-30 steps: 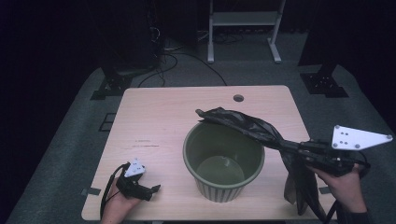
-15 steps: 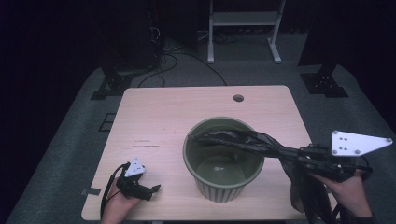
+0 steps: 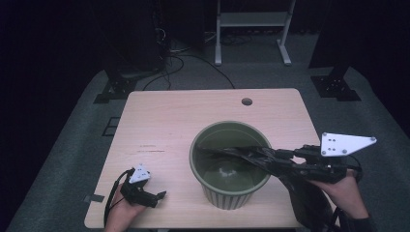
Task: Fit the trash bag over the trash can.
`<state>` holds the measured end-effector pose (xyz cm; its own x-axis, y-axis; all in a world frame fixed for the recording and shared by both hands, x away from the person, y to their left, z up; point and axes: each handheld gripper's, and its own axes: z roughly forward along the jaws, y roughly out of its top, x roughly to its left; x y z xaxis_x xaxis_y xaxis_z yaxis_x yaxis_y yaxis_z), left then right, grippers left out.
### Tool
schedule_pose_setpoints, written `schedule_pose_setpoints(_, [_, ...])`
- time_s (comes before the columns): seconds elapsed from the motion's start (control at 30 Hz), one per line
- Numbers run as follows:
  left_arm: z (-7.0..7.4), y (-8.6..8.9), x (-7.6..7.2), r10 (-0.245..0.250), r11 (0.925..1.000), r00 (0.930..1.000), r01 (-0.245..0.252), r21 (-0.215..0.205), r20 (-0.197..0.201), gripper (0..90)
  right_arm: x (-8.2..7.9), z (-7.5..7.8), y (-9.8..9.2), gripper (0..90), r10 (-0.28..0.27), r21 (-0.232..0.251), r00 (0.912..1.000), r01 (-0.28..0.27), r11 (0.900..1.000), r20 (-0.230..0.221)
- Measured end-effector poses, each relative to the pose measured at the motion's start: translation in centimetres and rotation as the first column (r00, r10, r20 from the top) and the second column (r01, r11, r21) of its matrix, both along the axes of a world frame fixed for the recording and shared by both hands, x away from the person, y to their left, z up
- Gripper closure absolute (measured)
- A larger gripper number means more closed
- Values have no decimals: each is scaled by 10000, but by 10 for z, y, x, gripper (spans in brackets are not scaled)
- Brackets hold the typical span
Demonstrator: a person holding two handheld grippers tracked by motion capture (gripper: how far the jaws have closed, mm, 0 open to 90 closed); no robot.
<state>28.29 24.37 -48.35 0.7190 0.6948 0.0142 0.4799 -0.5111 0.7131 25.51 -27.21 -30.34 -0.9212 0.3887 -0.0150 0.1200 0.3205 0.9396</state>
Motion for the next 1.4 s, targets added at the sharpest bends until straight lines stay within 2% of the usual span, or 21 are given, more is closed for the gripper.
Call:
schedule_pose_setpoints(0.03, [0, 0, 0, 2, 10000, 10000, -2, 0, 0, 0, 2, -1, 3, 656, 50, -26, 10000, -50, 10000, -74])
schedule_pose_setpoints(0.1, [0, 0, 0, 2, 10000, 10000, -2, -2, 1, 0, 4, -2, 5, 649, 56, -57, 9999, -57, 10000, -127])
schedule_pose_setpoints(0.17, [0, 0, 0, 0, 10000, 10000, 0, 0, 1, 0, 8, -6, 8, 605, -53, -88, 9996, 51, 9999, -280])
schedule_pose_setpoints(0.37, [0, 0, 0, 0, 10000, 10000, 0, -1, 0, 0, 8, -9, 6, 560, -22, 45, 9991, 24, 10000, -414])
schedule_pose_setpoints(0.43, [0, 0, 0, 2, 10000, 10000, -2, 1, -3, 0, 9, -11, 6, 516, -362, -161, 9982, 354, 9992, -482])
schedule_pose_setpoints(0.53, [0, 0, 0, 3, 10000, 10000, -3, 0, -2, 0, 10, -12, 5, 507, -425, -133, 9975, 418, 9990, -564])
schedule_pose_setpoints(0.57, [0, 0, 0, 3, 10000, 10000, -3, -2, -1, 0, 12, -14, 5, 539, -413, -183, 9967, 401, 9990, -702])
schedule_pose_setpoints(0.63, [0, 0, 0, 1, 10000, 10000, -1, 1, -5, 0, 12, -15, 7, 587, -405, -223, 9966, 390, 9990, -720])
schedule_pose_setpoints(0.77, [0, 0, 0, 0, 10000, 10000, 0, 2, -4, 0, 12, -14, 10, 742, -252, -359, 9966, 224, 9991, -789])
schedule_pose_setpoints(0.8, [0, 0, 0, 0, 10000, 10000, 0, 2, -4, 0, 12, -14, 10, 742, -252, -359, 9966, 224, 9991, -789])
schedule_pose_setpoints(0.9, [0, 0, 0, 3, 10000, 10000, -3, 0, -2, 0, 11, -14, 12, 882, -173, -441, 9973, 142, 9989, -719])
schedule_pose_setpoints(1.1, [0, 0, 0, 0, 10000, 10000, 0, -1, 1, 0, 12, -10, 16, 900, -94, -148, 9985, 86, 9999, -537])
schedule_pose_setpoints(1.3, [0, 0, 0, -7, 10000, 10000, 7, -1, -4, 0, 20, 4, 37, 900, 154, -117, 9996, -157, 9998, -241])
schedule_pose_setpoints(1.37, [0, 0, 0, -19, 10000, 10000, 19, 1, -2, 0, 25, 8, 47, 900, 222, -182, 9996, -226, 9996, -185])
schedule_pose_setpoints(1.4, [0, 0, 0, -25, 10000, 10000, 25, 1, -3, 0, 30, 11, 59, 900, 357, -260, 9993, -361, 9990, -144])
